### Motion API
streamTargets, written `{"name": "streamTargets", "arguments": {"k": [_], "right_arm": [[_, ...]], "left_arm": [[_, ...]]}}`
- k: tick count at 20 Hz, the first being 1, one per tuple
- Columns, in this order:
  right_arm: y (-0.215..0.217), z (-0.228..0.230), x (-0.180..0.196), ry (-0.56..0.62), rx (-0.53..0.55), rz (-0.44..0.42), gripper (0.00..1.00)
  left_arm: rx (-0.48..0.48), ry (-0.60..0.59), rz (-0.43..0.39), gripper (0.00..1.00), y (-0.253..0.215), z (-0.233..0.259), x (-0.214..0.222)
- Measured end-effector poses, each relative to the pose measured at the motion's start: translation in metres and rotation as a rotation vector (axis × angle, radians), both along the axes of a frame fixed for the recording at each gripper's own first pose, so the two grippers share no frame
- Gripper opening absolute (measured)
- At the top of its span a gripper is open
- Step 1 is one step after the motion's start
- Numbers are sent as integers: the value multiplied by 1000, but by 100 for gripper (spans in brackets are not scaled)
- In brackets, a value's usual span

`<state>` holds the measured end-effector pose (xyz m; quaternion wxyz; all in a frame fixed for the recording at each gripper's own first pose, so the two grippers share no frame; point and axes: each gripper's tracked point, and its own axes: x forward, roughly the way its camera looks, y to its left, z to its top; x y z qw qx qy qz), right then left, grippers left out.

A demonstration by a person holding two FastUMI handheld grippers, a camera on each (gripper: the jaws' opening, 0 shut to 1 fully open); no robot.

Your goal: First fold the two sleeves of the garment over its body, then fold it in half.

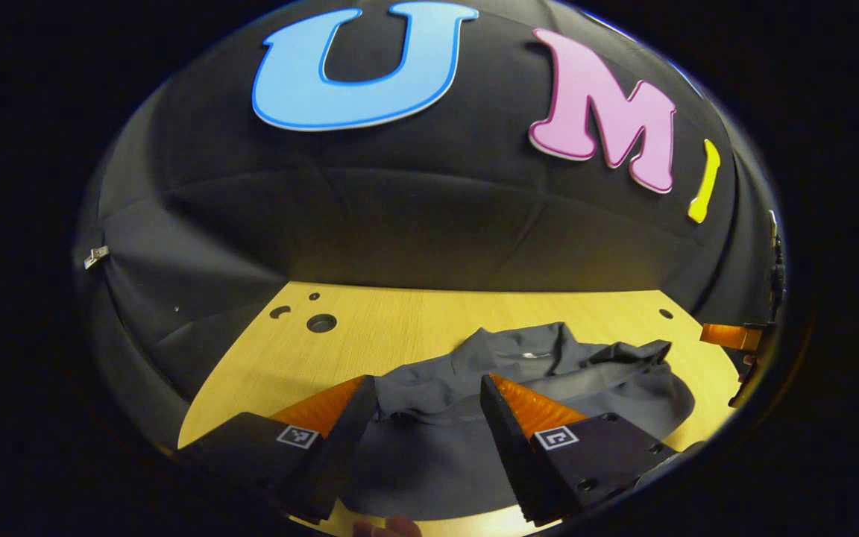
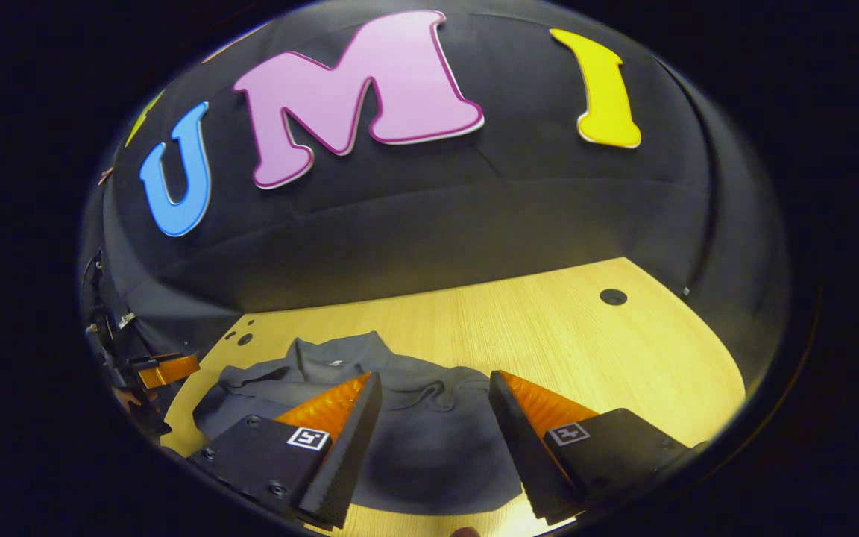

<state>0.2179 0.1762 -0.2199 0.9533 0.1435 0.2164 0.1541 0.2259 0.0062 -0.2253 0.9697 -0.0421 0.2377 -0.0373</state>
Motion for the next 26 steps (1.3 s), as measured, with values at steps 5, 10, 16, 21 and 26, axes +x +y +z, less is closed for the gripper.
{"name": "streamTargets", "arguments": {"k": [5, 10, 16, 21, 26], "right_arm": [[5, 39, -50, -55, 6, 63, 90], [28, 55, -108, -64, 4, 166, 90], [47, 55, -153, 1, 45, 234, 90], [45, 35, -175, 48, -43, 267, 90], [52, 33, -186, 67, -54, 252, 90]], "left_arm": [[-46, -34, 3, 89, -8, 37, -58], [-80, -41, 3, 94, -20, 59, -123], [-2, -34, 27, 94, -23, 62, -179], [-33, 0, 37, 94, -26, 49, -210], [-41, 14, 21, 94, -17, 44, -221]]}}
